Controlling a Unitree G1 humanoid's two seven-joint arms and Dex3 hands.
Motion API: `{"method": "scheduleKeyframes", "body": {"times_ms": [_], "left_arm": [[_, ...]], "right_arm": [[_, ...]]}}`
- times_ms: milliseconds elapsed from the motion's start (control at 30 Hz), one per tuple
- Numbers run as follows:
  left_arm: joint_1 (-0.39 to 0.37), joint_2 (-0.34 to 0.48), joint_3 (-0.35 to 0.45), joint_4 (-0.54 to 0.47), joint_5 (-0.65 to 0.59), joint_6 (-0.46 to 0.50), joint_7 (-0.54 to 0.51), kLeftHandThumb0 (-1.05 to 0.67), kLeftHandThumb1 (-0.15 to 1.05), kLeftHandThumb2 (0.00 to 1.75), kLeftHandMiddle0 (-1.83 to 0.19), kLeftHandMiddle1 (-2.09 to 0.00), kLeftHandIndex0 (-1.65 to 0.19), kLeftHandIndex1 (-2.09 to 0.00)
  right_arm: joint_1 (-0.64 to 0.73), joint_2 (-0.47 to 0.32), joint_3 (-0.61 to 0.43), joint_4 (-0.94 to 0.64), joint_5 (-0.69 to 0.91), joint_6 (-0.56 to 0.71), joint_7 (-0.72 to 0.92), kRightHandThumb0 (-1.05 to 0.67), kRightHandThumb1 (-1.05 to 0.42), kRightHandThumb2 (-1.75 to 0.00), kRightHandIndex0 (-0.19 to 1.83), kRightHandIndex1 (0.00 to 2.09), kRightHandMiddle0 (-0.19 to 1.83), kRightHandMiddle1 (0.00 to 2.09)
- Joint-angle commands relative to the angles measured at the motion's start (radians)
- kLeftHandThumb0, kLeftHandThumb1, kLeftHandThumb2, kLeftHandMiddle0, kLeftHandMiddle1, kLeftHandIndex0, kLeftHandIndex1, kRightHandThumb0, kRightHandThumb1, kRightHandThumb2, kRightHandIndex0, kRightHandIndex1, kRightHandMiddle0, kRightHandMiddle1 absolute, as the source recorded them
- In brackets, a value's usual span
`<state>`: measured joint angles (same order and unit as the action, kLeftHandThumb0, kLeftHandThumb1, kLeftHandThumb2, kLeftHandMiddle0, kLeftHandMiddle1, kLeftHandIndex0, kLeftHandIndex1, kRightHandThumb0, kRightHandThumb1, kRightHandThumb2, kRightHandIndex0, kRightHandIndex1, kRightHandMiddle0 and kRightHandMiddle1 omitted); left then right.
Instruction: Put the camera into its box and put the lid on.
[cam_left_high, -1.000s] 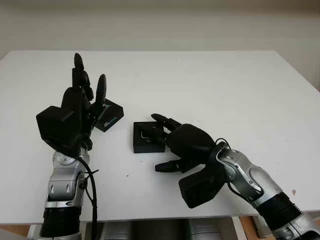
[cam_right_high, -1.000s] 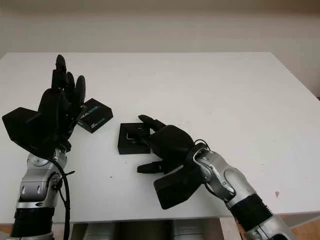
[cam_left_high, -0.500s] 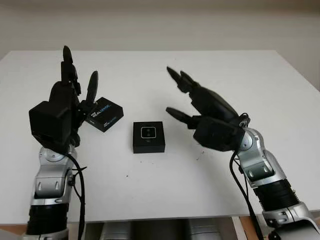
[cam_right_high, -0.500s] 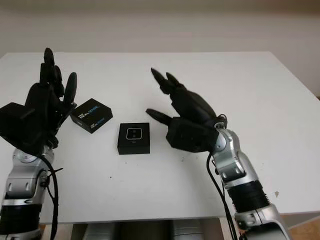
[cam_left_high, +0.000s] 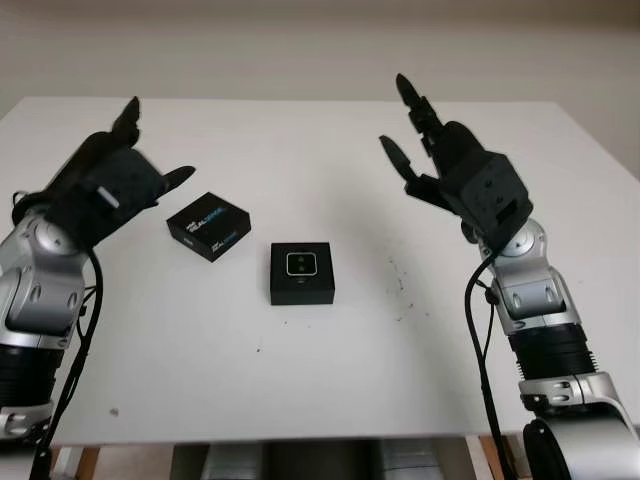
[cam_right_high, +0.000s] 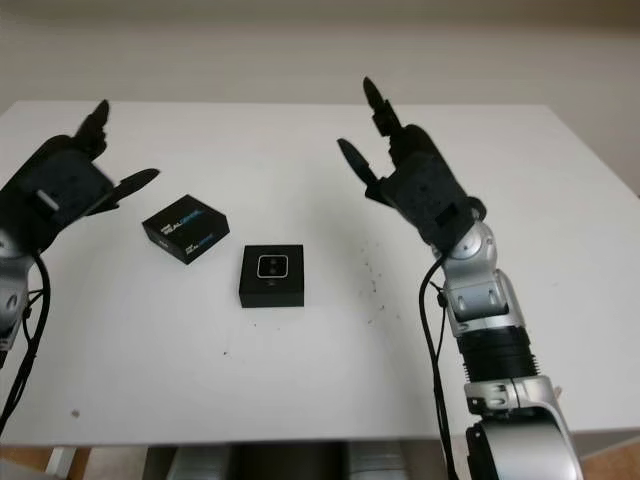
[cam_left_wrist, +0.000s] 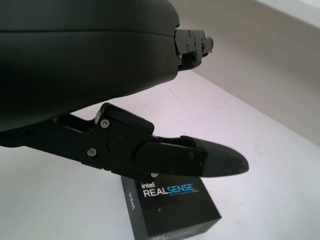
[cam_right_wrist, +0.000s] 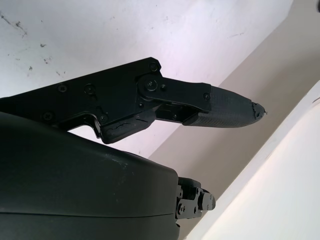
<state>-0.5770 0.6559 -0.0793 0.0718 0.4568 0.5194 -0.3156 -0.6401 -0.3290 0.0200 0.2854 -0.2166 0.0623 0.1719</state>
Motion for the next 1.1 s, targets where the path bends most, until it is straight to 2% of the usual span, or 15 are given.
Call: {"method": "scheduleKeyframes", "body": {"times_ms": [0,33,67,133,167,267,333,400,667,800,900,1067], "left_arm": [[-0.042,0.009,-0.037,0.021,0.042,0.019,0.001,-0.86,1.05,0.23,0.01,-0.66,0.0,-0.09],[-0.055,0.006,-0.062,0.036,0.073,0.036,0.001,-0.86,1.05,0.23,0.04,-0.76,-0.01,-0.09],[-0.065,0.004,-0.078,0.046,0.094,0.049,0.001,-0.89,1.05,0.25,0.08,-1.06,-0.05,-0.09],[-0.09,0.006,-0.119,0.074,0.139,0.066,-0.013,-0.91,1.05,0.26,0.12,-1.33,-0.09,-0.09],[-0.105,0.012,-0.144,0.091,0.162,0.064,-0.03,-0.9,1.05,0.29,0.1,-1.16,-0.14,-0.11],[-0.149,0.029,-0.209,0.139,0.227,0.068,-0.096,-0.9,1.05,0.36,-0.12,-0.48,-0.23,-0.1],[-0.175,0.023,-0.227,0.16,0.243,0.092,-0.148,-0.89,1.05,0.37,-0.14,-0.3,-0.23,-0.08],[-0.195,0.028,-0.252,0.172,0.265,0.096,-0.195,-0.91,1.05,0.37,-0.07,-0.15,-0.15,-0.03],[-0.25,0.013,-0.303,0.23,0.326,0.117,-0.306,-0.94,1.05,0.34,0.15,-0.02,0.15,0.0],[-0.252,0.012,-0.304,0.254,0.309,0.076,-0.327,-0.94,1.05,0.34,0.18,-0.01,0.19,0.0],[-0.257,-0.004,-0.304,0.274,0.311,0.085,-0.339,-0.96,1.05,0.36,0.19,0.0,0.19,0.0],[-0.247,-0.019,-0.294,0.28,0.296,0.062,-0.328,-0.97,1.05,0.36,0.12,-0.05,0.17,-0.02]], "right_arm": [[-0.019,-0.014,-0.003,0.004,-0.003,-0.003,-0.006,-0.79,-1.05,-0.63,-0.05,0.08,-0.04,0.08],[-0.019,-0.018,-0.001,0.006,-0.005,-0.011,-0.008,-0.79,-1.05,-0.63,-0.05,0.08,-0.04,0.08],[-0.019,-0.021,0.0,0.008,-0.007,-0.017,-0.009,-0.78,-1.05,-0.63,-0.05,0.08,-0.04,0.07],[-0.022,-0.026,-0.002,0.013,-0.008,-0.019,-0.013,-0.78,-1.05,-0.63,-0.05,0.08,-0.04,0.07],[-0.023,-0.027,-0.004,0.013,-0.006,-0.01,-0.012,-0.78,-1.05,-0.63,-0.05,0.08,-0.05,0.07],[-0.03,-0.029,-0.01,0.014,0.01,0.009,0.0,-0.77,-1.05,-0.63,-0.09,0.06,-0.08,0.05],[-0.032,-0.029,-0.008,0.013,0.009,0.019,-0.002,-0.77,-1.05,-0.62,-0.1,0.05,-0.08,0.05],[-0.034,-0.029,-0.003,0.012,0.004,0.023,-0.005,-0.78,-1.05,-0.62,-0.09,0.05,-0.08,0.05],[-0.033,-0.022,-0.001,0.023,0.007,0.0,-0.019,-0.77,-1.05,-0.6,-0.07,0.06,-0.06,0.06],[-0.028,-0.026,0.007,0.013,-0.011,0.01,-0.033,-0.78,-1.05,-0.61,-0.06,0.07,-0.05,0.07],[-0.03,-0.027,0.006,0.019,-0.009,0.002,-0.036,-0.78,-1.05,-0.61,-0.06,0.07,-0.05,0.06],[-0.032,-0.03,0.008,0.011,-0.02,0.019,-0.041,-0.8,-1.05,-0.62,-0.05,0.07,-0.05,0.07]]}}
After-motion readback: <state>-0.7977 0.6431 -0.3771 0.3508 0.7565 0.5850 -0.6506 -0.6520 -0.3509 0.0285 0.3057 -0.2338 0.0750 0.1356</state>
